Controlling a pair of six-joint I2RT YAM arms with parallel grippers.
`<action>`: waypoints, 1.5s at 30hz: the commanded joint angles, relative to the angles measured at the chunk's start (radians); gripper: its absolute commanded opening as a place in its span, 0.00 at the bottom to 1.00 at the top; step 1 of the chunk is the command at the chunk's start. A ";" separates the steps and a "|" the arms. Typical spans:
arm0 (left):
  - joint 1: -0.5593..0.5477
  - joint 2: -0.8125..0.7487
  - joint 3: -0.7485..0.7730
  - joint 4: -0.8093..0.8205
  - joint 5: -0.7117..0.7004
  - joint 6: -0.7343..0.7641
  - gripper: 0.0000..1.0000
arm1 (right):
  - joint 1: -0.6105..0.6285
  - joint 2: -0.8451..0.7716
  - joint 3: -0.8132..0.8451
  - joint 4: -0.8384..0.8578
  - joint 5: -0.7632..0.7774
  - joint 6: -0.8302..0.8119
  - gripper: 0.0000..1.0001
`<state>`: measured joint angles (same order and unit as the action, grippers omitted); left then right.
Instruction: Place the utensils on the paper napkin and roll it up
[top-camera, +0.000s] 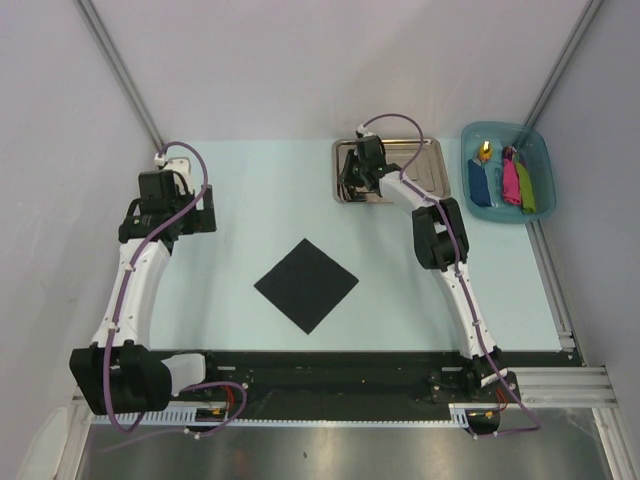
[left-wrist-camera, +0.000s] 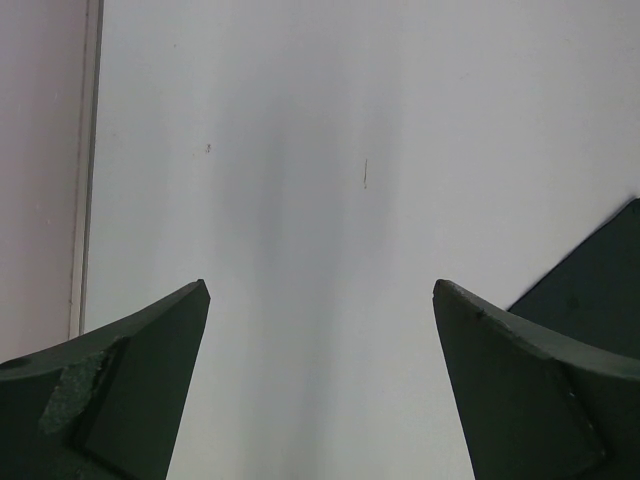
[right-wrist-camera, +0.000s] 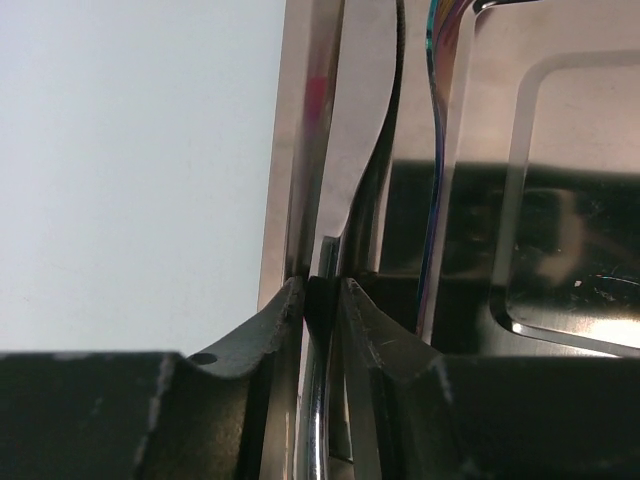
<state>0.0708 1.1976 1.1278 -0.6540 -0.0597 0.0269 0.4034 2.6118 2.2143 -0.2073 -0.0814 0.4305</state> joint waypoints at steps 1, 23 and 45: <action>0.007 -0.004 0.044 0.008 -0.017 0.004 1.00 | 0.006 0.022 0.022 -0.032 0.060 0.001 0.26; 0.006 -0.010 0.040 0.002 -0.002 0.008 1.00 | 0.029 0.040 0.110 -0.250 0.154 -0.176 0.29; 0.007 0.013 0.063 -0.013 -0.005 0.007 1.00 | 0.069 0.088 0.203 -0.343 0.247 -0.354 0.18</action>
<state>0.0708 1.2011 1.1412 -0.6643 -0.0734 0.0269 0.4686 2.6591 2.3905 -0.4633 0.1619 0.1116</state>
